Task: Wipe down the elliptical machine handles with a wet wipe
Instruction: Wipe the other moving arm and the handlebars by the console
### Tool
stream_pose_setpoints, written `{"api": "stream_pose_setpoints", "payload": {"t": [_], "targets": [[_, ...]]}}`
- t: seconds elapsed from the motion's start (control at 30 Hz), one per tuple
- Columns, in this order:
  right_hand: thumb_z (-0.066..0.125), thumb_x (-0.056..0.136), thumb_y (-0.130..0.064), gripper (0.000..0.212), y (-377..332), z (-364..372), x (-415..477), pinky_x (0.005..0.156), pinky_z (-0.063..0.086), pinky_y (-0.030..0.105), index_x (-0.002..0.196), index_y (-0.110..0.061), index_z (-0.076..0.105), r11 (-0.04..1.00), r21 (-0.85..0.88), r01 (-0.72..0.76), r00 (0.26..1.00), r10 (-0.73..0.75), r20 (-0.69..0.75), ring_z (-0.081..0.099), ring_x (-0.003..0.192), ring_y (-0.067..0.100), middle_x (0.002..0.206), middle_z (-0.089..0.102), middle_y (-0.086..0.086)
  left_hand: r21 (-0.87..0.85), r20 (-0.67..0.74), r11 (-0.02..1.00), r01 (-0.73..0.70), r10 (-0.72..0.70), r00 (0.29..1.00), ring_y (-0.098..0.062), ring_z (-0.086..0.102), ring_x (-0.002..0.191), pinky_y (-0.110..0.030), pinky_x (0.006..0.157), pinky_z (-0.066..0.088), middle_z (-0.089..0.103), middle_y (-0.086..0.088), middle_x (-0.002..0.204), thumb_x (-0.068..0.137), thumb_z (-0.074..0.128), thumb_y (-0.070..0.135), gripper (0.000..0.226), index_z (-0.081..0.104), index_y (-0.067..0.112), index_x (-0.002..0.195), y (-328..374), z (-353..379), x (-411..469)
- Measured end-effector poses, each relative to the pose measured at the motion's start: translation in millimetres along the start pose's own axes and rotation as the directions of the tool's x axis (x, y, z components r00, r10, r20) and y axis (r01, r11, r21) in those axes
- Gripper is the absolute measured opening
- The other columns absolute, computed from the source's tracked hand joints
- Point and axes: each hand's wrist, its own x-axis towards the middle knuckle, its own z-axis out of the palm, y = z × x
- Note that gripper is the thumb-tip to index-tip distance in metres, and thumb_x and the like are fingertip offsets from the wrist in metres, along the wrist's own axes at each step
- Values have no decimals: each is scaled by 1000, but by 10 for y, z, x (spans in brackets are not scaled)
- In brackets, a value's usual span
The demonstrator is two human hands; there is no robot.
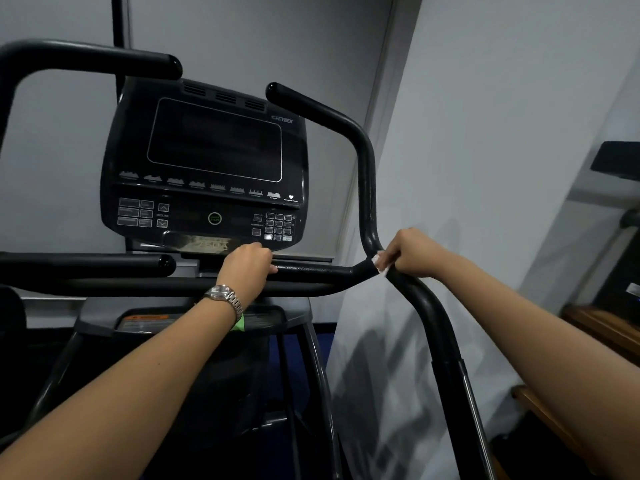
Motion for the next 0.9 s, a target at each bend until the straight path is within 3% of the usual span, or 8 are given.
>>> {"api": "stream_pose_setpoints", "payload": {"t": [0.1,0.2,0.27,0.37,0.5,0.57,0.73,0.9], "targets": [[47,75,11,44,-54,96,197,95,39,10,91,-17,77,995,-99,23,1000,-21,23,58,110,7,106,71,-6,-14,5,1000,5,-5,1000,-25,60,94,-33,76,47,61,-7,95,93,56,36,30,65,7,92,2,-13,14],[48,74,9,42,-72,122,242,98,44,26,88,-17,78,990,-134,34,998,-26,59,59,109,11,104,72,-6,-14,1,1000,8,-8,1000,-24,60,94,-32,76,47,62,-7,97,92,56,36,30,66,8,95,-12,-10,13],[52,78,6,35,-37,80,165,90,47,19,77,-18,78,996,-86,5,998,1,68,62,96,4,89,74,-8,-20,-8,1000,10,-10,1000,-25,60,93,-32,75,47,62,-7,97,92,57,36,30,66,7,95,-20,11,8],[53,83,3,33,27,27,84,66,37,-3,81,-18,79,997,26,-74,997,74,8,56,73,-15,77,71,-17,-30,-11,999,11,-12,1000,-25,60,93,-32,75,48,61,-7,96,92,57,36,30,65,7,93,-11,20,2],[49,78,7,40,85,148,226,91,39,11,100,-16,75,993,62,-97,993,101,-61,60,108,5,110,70,-6,-30,-4,1000,7,-7,1000,-24,61,91,-32,74,49,61,-7,94,92,57,37,30,65,8,91,-4,6,11],[51,78,5,38,62,147,233,98,40,17,99,-16,75,992,73,-106,992,111,-62,59,111,8,112,69,-4,-24,-7,1000,7,-7,1000,-24,61,91,-32,74,49,62,-7,94,92,57,36,30,66,8,92,-9,-3,18],[54,78,3,31,45,44,144,72,42,8,81,-16,79,989,76,-130,991,130,-4,58,78,-7,85,73,-10,4,-4,1000,6,-6,1000,-24,60,92,-30,73,46,61,-6,95,92,56,36,29,64,8,91,2,-4,21],[60,81,0,27,49,130,338,94,40,15,98,-15,76,986,90,-138,989,141,-31,60,109,9,110,70,-2,-8,-2,1000,7,-7,1000,-24,61,90,-30,73,47,61,-7,94,92,56,36,30,64,8,90,6,-36,19]]}}
